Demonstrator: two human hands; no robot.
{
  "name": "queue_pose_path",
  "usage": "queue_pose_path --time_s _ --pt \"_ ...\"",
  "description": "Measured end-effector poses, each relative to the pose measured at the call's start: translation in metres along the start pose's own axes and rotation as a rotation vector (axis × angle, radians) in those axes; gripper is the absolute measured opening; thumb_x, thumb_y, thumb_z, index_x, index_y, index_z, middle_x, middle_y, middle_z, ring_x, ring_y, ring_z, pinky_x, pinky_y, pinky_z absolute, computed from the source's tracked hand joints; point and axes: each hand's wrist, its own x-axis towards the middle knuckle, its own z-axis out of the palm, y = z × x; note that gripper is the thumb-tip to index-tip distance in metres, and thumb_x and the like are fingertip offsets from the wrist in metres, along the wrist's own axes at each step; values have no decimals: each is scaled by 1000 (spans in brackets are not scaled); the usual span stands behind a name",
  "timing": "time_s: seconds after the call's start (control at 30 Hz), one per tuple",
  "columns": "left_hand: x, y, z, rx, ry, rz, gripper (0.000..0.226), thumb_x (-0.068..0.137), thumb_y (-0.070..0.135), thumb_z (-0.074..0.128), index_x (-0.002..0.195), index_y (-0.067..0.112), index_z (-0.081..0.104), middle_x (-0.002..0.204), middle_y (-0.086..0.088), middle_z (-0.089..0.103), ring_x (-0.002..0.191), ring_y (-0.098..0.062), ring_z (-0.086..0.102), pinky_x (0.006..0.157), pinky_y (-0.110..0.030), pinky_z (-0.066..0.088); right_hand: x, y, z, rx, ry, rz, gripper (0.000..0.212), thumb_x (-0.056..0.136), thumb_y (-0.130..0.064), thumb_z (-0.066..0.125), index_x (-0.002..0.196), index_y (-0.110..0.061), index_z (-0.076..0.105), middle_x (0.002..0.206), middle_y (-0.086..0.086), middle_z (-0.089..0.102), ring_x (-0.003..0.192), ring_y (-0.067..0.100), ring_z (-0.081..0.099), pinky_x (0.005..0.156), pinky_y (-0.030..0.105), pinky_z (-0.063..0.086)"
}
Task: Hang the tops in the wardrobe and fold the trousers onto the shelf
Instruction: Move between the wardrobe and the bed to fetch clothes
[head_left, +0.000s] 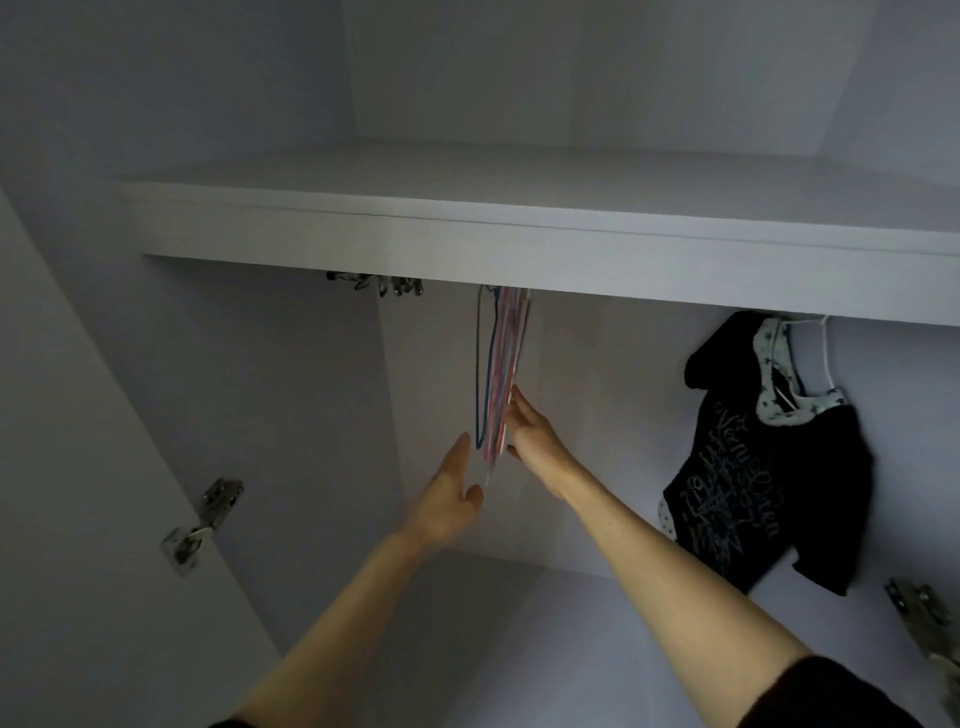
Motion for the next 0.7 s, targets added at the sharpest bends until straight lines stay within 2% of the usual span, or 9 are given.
queue_pose_path --time_s 0.07,0.13,0.23,0.3,0.4,0.47,0.57,0.63,0.7 --pt "-10 -9 13 20 -18 -31 65 97 8 43 150 7 5 158 -6 9 144 -16 14 101 -6 7 -14 18 -4 -76 76 0 49 104 -33 28 150 -30 14 155 -3 25 141 16 26 111 23 18" --pt "-20 -15 29 57 -82 -49 64 98 10 43 149 5 7 157 -9 12 144 -18 16 105 -10 8 -32 37 -11 -113 161 32 51 103 -26 32 151 -22 16 154 1 28 141 18 28 107 21 21" --pt "-33 -15 55 121 -198 -24 58 97 8 44 148 5 17 154 -12 22 141 -20 24 110 -16 13 -65 67 -28 -157 246 103 43 101 -15 38 144 -13 36 145 7 45 132 21 43 107 26 31" --pt "-40 -10 73 144 -241 14 52 96 4 45 145 4 26 151 -13 30 138 -21 31 107 -14 16 -92 88 -43 -208 248 185 37 99 -11 41 135 -10 48 135 10 54 125 25 50 106 33 38" --pt "-49 2 100 125 -304 72 47 95 2 46 141 3 36 145 -14 40 133 -22 40 102 -11 21 -141 116 -63 -248 234 320 32 98 -9 41 127 -7 55 128 16 58 119 31 53 104 40 41" --pt "-56 5 114 57 -326 77 43 95 3 47 138 2 40 141 -15 44 129 -24 44 104 -16 26 -172 130 -67 -249 219 372 32 100 -14 39 126 -6 56 128 15 57 119 30 53 104 40 40" --pt "-77 11 155 -5 -498 101 40 98 12 46 137 5 43 140 -10 44 128 -25 44 110 -31 32 -239 149 -71 -242 306 499 33 101 -16 38 127 -5 55 132 13 56 120 27 53 106 34 38" --pt "-98 8 183 9 -646 141 39 98 18 46 137 13 44 137 -4 45 126 -20 45 107 -28 35 -291 162 -64 -206 387 605 32 99 -10 41 126 -4 56 129 13 58 118 27 55 102 31 41" --pt "-118 1 199 35 -770 172 35 99 16 45 134 16 48 131 -1 52 122 -17 49 99 -20 36 -334 168 -48 -143 516 663 31 97 -8 43 124 -3 58 122 13 62 109 27 60 90 25 46"
